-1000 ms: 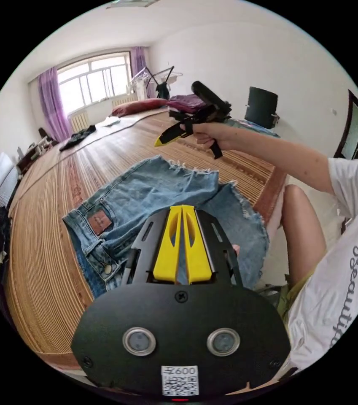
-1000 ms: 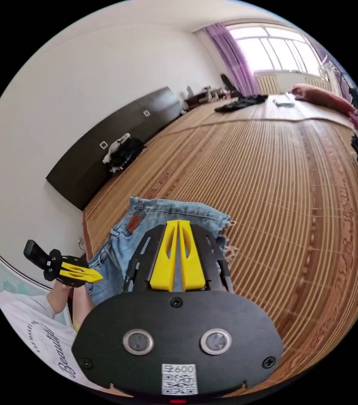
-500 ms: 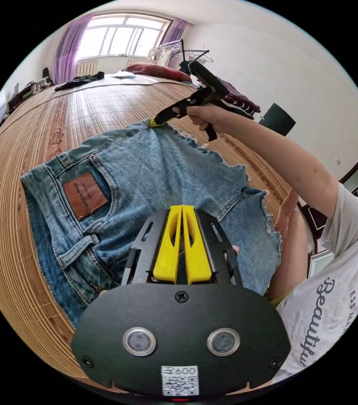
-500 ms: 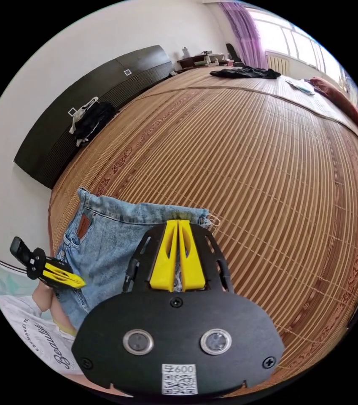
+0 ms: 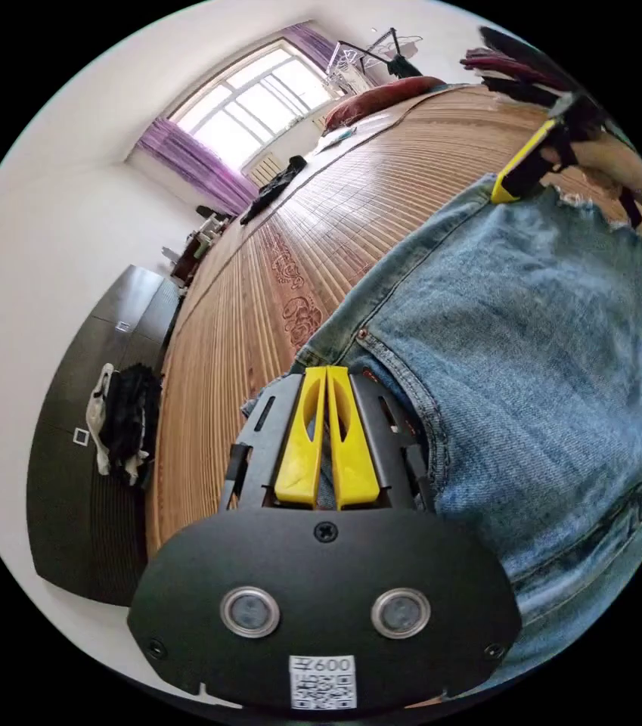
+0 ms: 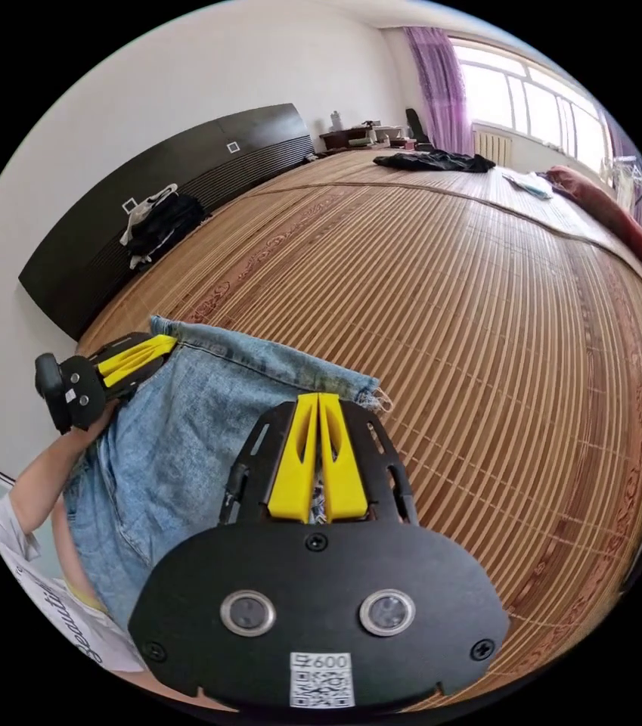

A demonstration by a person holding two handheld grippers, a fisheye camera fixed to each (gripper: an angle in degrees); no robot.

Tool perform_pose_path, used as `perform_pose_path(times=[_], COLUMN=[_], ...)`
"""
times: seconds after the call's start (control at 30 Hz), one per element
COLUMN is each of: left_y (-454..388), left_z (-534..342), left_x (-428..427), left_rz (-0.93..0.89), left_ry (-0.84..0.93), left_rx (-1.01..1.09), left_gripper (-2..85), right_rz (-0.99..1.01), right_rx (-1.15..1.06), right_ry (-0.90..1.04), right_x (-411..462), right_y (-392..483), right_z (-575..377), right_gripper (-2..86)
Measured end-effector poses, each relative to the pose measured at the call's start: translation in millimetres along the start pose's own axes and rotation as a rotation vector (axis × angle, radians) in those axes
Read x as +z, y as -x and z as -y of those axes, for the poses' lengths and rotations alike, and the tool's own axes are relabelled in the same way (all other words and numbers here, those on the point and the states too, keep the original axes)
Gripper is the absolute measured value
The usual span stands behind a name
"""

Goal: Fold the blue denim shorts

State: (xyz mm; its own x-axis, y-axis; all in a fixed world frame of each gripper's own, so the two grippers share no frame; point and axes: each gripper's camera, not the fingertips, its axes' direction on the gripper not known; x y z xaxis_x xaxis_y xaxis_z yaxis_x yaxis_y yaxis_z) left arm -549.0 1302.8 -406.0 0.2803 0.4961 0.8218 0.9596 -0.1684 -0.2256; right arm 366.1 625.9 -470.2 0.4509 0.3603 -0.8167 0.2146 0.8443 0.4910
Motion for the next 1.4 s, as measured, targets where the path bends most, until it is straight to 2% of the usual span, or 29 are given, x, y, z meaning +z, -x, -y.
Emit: perform_pose_path(times=[0.17, 0.3, 0.43, 0.5, 0.57, 0.7, 0.77, 0.83, 0.9, 1.0, 1.03, 1.13, 1.2, 1.27, 1.4], left_y=[-14, -33, -41, -44, -50, -53, -42, -10, 16, 54, 63, 62, 52, 39, 8], left_z=[-1, 2, 6, 8, 8, 5, 2, -17, -49, -127, -154, -207, -234, -261, -281], left_x=[-7, -6, -2, 1, 1, 1, -7, -45, -90, -143, -150, -147, -145, -150, -182], left_rz=[-0.002, 0.048, 0.081, 0.1, 0.125, 0.137, 0.139, 0.165, 0.04, -0.32, -0.434, -0.577, -0.565, -0.514, -0.194], left_ry=[-0.036, -0.039, -0.012, 0.009, 0.01, 0.014, 0.035, 0.037, -0.056, -0.176, -0.155, -0.003, 0.085, 0.105, 0.086], left_rx=[-0.01, 0.01, 0.0, -0.002, 0.014, 0.045, 0.06, -0.051, -0.132, -0.271, -0.314, -0.361, -0.39, -0.427, -0.352], left_gripper=[0.0, 0.0, 0.0, 0.1, 0.1, 0.2, 0.4, 0.6, 0.6, 0.7, 0.7, 0.7, 0.7, 0.6, 0.5], right_rz=[-0.044, 0.121, 0.113, 0.041, 0.062, -0.078, -0.035, 0.065, 0.231, 0.286, 0.288, 0.388, 0.444, 0.373, 0.165], right_rx=[-0.074, 0.004, -0.018, 0.091, 0.061, 0.069, -0.019, -0.088, -0.176, -0.114, -0.079, 0.06, 0.077, 0.092, 0.088], right_ry=[-0.001, -0.028, -0.076, -0.085, -0.091, -0.376, -0.332, -0.212, -0.142, -0.159, -0.168, -0.224, -0.281, -0.335, -0.259], right_x=[27, 38, 37, 31, 16, -68, -93, -108, -125, -129, -126, -104, -90, -83, -44], right_y=[-8, -50, -46, -51, -49, -24, -6, 12, 49, 96, 104, 145, 183, 209, 253], right_z=[15, 4, -22, -47, -74, -177, -215, -255, -325, -408, -421, -469, -492, -508, -532], right_gripper=[-0.8, -0.8, -0.8, -0.8, -0.8, -0.8, -0.8, -0.9, -0.8, -0.8, -0.8, -0.8, -0.8, -0.8, -0.9])
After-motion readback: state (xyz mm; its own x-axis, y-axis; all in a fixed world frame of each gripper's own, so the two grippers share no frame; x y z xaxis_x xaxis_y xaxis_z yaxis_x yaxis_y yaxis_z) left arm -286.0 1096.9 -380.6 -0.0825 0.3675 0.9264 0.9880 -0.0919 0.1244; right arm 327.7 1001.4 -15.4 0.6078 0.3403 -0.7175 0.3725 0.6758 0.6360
